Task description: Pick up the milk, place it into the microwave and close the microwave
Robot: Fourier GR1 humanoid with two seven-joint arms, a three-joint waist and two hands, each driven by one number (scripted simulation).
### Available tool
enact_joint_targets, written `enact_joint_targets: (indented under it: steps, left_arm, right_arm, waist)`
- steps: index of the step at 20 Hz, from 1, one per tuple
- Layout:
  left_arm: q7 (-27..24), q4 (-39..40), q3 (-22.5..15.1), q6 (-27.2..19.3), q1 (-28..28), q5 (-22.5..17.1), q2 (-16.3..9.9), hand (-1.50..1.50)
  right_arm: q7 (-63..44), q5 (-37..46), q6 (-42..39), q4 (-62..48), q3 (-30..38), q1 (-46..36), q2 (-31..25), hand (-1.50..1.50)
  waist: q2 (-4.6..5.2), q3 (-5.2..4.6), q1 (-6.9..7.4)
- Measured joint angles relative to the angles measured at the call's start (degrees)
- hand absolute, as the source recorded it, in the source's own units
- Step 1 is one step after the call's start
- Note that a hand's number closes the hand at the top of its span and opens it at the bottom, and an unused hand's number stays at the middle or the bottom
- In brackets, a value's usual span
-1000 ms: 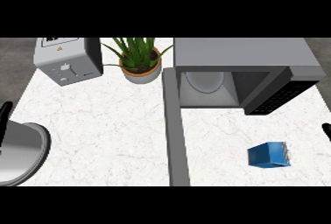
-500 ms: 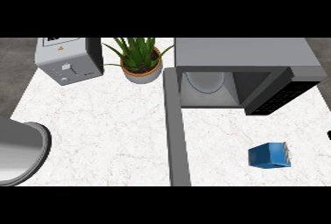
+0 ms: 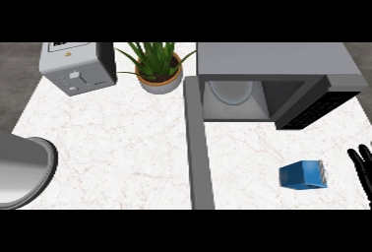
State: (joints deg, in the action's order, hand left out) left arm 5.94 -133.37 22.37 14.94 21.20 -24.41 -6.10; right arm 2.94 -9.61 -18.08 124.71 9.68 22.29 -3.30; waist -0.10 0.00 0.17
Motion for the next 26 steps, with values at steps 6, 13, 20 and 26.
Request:
enact_joint_targets:
  steps: [6,13,20,26]
  left_arm:
    - [0.57,0.11,3.2,2.59,1.38,-2.93,-0.2,-1.5]
    - [1.06,0.17,5.22,4.8,2.2,-3.81,0.95,-1.5]
    - [1.64,0.59,7.69,6.89,1.98,-4.82,1.73,-1.5]
    - [2.22,0.15,8.64,8.2,2.14,-5.32,3.07,-1.5]
  right_arm:
    - [5.73,1.75,-0.77,-9.8,4.07,-1.41,-0.34,-1.5]
    - [14.53,5.24,-1.0,-23.6,8.02,-4.45,-1.5,-1.5]
    - [22.6,8.09,-2.18,-35.44,9.62,-7.09,-3.14,-1.5]
    - [30.69,10.93,-2.71,-47.96,9.99,-11.17,-4.65,-1.5]
  waist:
    - [0.02,0.01,0.05]
    - [0.05,0.02,0.14]
    - [0.05,0.02,0.12]
    - [0.06,0.04,0.24]
